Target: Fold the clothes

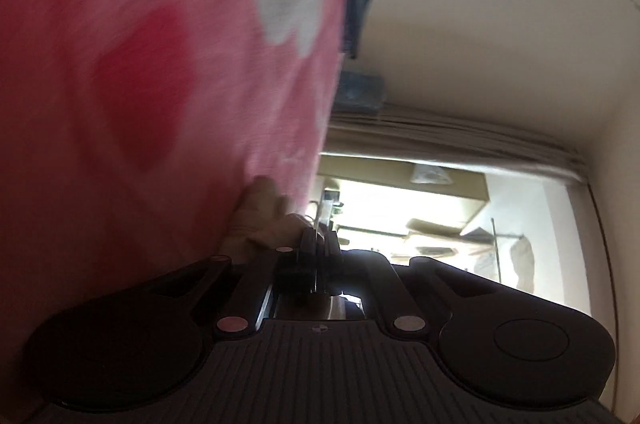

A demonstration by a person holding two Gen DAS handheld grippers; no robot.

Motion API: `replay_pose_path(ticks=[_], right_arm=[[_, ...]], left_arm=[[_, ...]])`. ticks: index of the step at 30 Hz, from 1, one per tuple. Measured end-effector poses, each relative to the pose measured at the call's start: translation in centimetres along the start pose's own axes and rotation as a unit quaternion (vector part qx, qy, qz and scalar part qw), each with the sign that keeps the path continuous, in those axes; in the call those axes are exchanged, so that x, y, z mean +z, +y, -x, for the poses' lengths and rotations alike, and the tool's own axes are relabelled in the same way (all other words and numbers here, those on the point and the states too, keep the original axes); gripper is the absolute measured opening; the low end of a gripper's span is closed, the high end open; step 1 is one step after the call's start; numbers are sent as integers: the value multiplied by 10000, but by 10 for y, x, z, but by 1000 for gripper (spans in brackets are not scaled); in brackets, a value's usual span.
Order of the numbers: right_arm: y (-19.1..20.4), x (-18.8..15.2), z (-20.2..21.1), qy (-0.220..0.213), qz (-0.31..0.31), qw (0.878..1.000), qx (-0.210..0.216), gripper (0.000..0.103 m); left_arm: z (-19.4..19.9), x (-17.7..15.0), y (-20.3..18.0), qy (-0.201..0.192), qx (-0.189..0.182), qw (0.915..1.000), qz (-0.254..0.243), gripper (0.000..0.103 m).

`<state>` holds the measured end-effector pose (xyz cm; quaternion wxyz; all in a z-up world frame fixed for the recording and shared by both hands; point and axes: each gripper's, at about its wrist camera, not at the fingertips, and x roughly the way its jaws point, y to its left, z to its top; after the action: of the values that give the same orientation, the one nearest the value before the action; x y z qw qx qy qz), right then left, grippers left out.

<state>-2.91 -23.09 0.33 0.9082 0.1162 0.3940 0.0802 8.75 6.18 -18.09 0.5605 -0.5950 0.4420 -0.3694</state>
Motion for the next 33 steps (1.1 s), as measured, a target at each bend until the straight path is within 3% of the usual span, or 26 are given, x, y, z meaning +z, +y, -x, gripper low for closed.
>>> replay_pose_path(ticks=[2, 5, 7, 9, 11, 14, 17, 19, 20, 25, 26, 33], right_arm=[[0, 0, 2, -31, 42, 10000, -3, 11], [-2, 0, -1, 11, -30, 10000, 18, 11], [-3, -1, -2, 23, -51, 10000, 34, 11], [-3, -2, -3, 30, -63, 10000, 44, 11], [-2, -4, -4, 46, -83, 9999, 53, 11], [-2, -5, -2, 38, -84, 9999, 41, 11], [-2, -6, 0, 17, -90, 10000, 23, 11], [-3, -5, 3, -24, -102, 9999, 15, 11], [-3, -4, 4, -57, -88, 9999, 24, 11], [2, 3, 5, -129, 76, 9999, 68, 11], [4, 5, 4, -129, 94, 9998, 89, 11], [26, 20, -1, -50, 646, 9973, 337, 11]], left_arm=[[5, -1, -19, -21, 109, 9992, -371, 33], [11, -7, -53, -78, 498, 9924, -1127, 46], [9, -15, -76, -63, 910, 9795, -1797, 48], [-1, -31, -97, -4, 1512, 9534, -2611, 48], [-16, -51, -114, 84, 2105, 9151, -3439, 48], [-38, -74, -120, 323, 2589, 8677, -4231, 48], [-44, -82, -116, 438, 2835, 8400, -4605, 48], [-43, -82, -115, 411, 2841, 8381, -4638, 48], [-41, -80, -115, 392, 2808, 8421, -4588, 48], [-22, -68, -105, 264, 2545, 8799, -4004, 45], [-19, -68, -104, 226, 2558, 8833, -3923, 42], [5, -65, -107, -186, 2431, 8922, -3801, 43]])
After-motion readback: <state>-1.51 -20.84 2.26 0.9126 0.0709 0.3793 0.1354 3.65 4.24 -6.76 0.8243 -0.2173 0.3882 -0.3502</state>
